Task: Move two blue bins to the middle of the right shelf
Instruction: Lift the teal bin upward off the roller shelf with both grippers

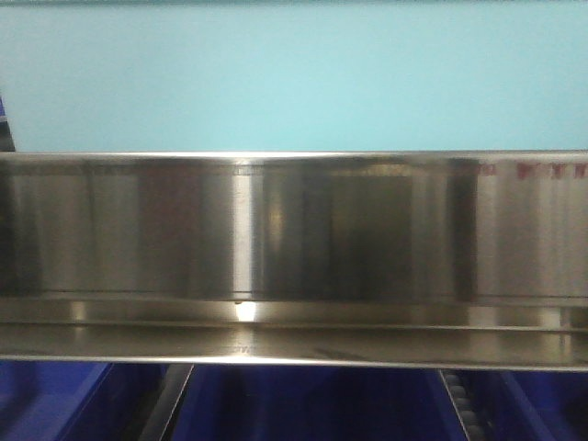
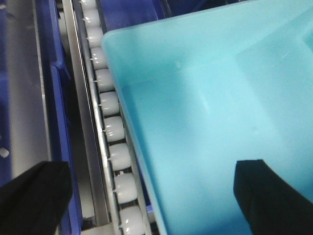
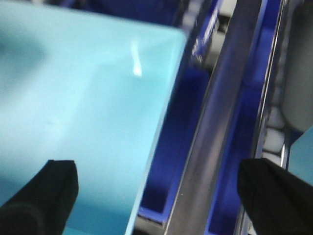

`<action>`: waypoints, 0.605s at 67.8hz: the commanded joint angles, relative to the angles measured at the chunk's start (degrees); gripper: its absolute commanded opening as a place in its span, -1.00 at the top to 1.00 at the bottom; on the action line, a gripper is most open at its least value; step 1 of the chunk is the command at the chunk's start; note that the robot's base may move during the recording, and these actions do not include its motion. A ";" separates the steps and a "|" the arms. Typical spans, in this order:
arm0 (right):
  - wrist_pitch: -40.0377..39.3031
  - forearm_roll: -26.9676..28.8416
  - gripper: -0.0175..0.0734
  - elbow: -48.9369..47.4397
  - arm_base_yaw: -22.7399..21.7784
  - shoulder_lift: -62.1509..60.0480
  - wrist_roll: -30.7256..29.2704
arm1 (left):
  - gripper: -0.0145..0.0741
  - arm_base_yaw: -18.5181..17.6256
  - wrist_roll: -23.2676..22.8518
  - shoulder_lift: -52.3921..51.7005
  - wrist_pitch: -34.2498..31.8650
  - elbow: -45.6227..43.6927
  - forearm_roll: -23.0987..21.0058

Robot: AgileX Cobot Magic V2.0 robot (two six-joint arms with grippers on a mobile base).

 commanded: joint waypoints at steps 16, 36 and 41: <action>-2.05 -3.47 -0.59 -0.60 3.94 7.28 5.71 | -0.61 -0.33 -3.12 7.33 0.53 -0.95 -0.59; -2.91 -2.90 -0.59 -0.60 3.94 13.79 5.83 | -0.61 -0.33 -3.12 11.65 0.53 -0.95 -0.59; -3.15 -2.90 -0.59 -0.60 3.94 15.02 5.83 | -0.61 -0.33 -3.12 12.47 0.53 -0.95 -0.25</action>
